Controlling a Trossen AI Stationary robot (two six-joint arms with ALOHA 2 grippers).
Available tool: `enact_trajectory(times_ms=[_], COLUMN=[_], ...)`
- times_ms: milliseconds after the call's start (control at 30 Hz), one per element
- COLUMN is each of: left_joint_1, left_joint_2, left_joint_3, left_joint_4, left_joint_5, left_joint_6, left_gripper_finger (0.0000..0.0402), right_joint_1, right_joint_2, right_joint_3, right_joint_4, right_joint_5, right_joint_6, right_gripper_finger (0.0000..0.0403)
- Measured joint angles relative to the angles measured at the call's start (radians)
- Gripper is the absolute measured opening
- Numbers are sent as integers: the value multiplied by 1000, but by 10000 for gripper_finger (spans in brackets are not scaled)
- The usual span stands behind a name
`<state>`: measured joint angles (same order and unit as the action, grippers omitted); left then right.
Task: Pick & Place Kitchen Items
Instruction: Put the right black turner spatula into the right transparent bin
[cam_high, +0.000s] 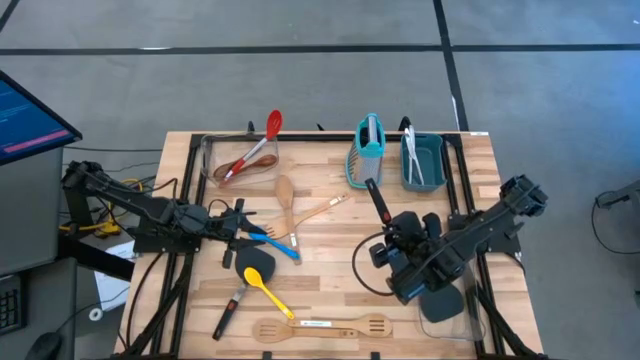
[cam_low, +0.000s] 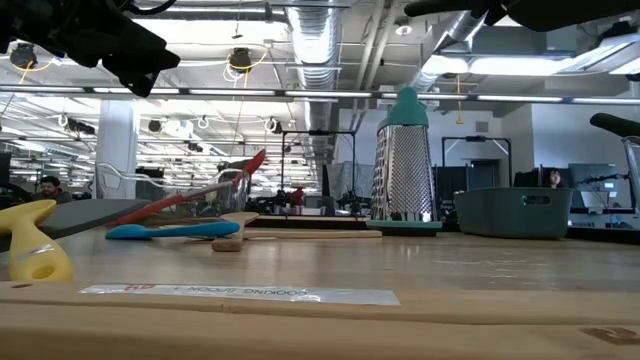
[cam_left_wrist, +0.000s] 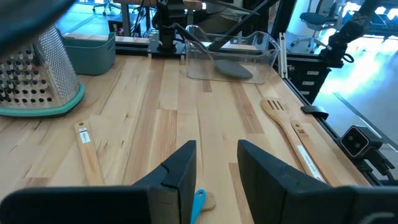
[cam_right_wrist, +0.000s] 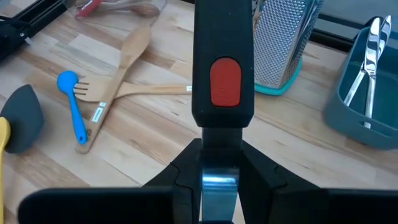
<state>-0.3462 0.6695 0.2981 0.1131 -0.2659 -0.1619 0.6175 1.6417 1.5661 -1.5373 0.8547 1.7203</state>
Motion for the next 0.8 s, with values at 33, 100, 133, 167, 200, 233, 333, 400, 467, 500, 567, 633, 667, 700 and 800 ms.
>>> enact_trajectory(times_ms=[33,100,133,167,200,233,333,400,467,500,567,633,667,700,800], left_joint_1=[0,0,0,0,0,0,0,0,0,0,0,0,0,0,0], left_joint_2=[0,0,0,0,0,0,0,0,0,0,0,0,0,0,0], left_joint_3=[0,0,0,0,0,0,0,0,0,0,0,0,0,0,0], left_joint_4=[0,0,0,0,0,0,0,0,0,0,0,0,0,0,0], left_joint_5=[0,0,0,0,-1,-1,-1,-1,-1,-1,-1,-1,-2,-2,-6], left_joint_6=[0,0,0,0,0,0,0,0,0,0,0,0,0,0,0], left_gripper_finger=[104,104,104,104,104,104,104,104,104,104,104,104,104,104,104], right_joint_1=[-4,-12,-16,-21,-25,-29,-45,-58,-74,-79,-88,-94,-95,-95,-95], right_joint_2=[0,0,0,0,0,0,0,0,0,0,0,0,1,1,1], right_joint_3=[0,0,0,0,0,0,0,0,0,0,0,0,0,0,0], right_joint_4=[0,1,1,1,1,1,7,17,35,48,74,89,90,90,91], right_joint_5=[0,0,-1,-4,-6,-7,-8,-8,-8,-8,-8,-8,-8,-8,-8], right_joint_6=[-3,-20,-26,-27,-29,-29,-61,-81,-114,-138,-185,-212,-219,-223,-228], right_gripper_finger=[64,64,64,64,64,64,64,64,64,64,65,65,65,65,65])
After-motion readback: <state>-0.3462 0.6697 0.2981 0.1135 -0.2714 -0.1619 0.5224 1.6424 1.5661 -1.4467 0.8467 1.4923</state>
